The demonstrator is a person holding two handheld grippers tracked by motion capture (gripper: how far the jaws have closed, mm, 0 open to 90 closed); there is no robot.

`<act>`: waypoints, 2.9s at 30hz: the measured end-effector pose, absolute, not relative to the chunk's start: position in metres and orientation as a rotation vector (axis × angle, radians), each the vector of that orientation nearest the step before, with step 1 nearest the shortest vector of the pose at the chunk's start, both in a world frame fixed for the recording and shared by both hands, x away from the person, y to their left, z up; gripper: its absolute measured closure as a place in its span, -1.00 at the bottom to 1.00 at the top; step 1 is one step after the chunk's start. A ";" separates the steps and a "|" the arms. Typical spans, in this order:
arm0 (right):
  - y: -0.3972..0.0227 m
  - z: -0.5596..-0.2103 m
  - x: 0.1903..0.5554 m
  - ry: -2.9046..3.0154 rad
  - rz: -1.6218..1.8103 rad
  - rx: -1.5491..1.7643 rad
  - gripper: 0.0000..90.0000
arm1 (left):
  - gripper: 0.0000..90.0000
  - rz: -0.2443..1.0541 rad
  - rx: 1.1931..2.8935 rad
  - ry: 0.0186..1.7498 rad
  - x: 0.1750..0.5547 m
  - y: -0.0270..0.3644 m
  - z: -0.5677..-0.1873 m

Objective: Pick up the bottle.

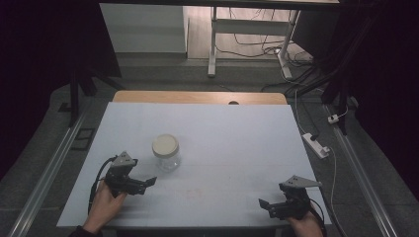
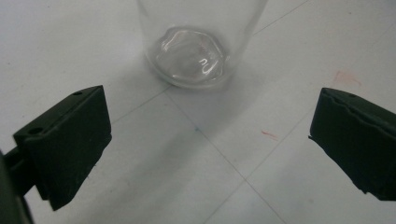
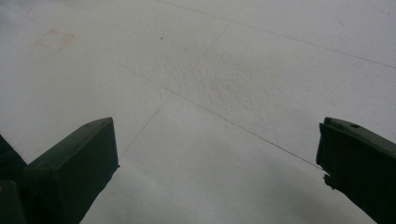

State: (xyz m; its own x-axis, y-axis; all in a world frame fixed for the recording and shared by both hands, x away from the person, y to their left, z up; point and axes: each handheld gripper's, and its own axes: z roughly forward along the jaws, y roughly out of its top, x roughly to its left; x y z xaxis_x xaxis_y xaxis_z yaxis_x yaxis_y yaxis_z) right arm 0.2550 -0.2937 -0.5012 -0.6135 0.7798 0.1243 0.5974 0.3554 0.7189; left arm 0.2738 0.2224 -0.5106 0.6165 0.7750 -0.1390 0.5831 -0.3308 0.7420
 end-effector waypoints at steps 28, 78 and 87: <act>-0.293 -0.502 0.256 2.391 1.104 1.235 -1.00 | -1.00 0.296 2.064 0.970 0.334 0.190 -0.511; -0.293 -0.502 0.256 2.396 1.107 1.229 -1.00 | -0.84 0.385 2.089 0.910 0.344 0.174 -0.504; -0.294 -0.502 0.256 2.397 1.106 1.234 -1.00 | -0.84 0.372 2.103 0.868 0.340 0.169 -0.493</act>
